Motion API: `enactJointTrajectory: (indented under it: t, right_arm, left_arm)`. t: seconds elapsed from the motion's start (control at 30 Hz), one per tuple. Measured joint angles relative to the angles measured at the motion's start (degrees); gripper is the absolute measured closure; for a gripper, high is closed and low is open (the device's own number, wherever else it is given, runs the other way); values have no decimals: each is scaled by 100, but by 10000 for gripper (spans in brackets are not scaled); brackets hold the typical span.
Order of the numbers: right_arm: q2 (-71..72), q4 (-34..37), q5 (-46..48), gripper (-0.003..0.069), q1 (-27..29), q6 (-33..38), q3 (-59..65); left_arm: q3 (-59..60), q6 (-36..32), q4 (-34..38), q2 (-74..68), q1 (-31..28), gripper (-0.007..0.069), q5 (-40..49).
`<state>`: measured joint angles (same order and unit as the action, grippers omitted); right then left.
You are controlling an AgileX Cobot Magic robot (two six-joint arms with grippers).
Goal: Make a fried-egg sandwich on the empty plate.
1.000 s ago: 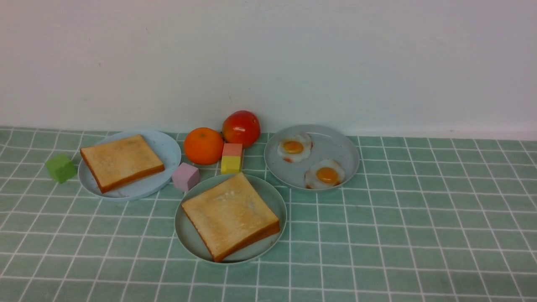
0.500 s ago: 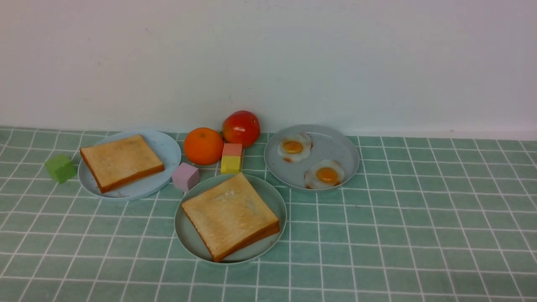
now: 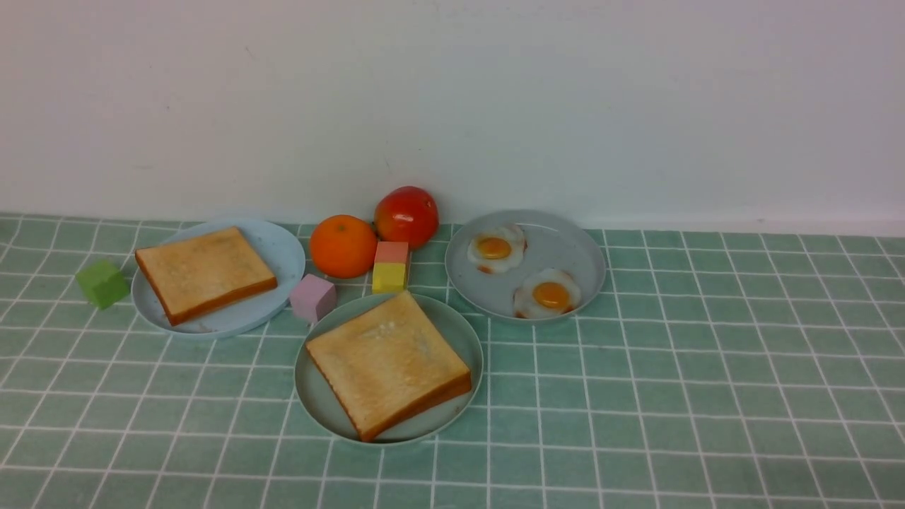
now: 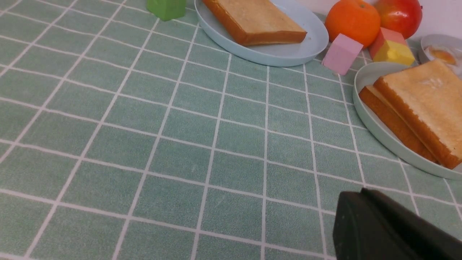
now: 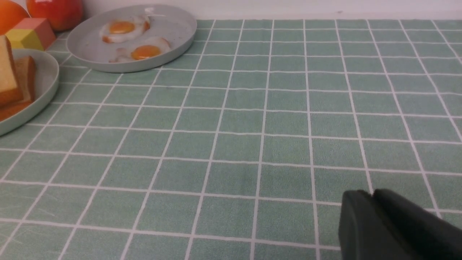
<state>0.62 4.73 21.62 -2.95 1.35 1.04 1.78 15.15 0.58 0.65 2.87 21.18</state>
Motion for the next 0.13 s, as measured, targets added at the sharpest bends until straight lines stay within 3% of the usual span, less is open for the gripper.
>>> enactJointTrajectory:
  t: [0.13]
  right_arm:
    - [0,0,0,592,0,0,0]
  left_arm:
    - [0,0,0,0,0,637,0]
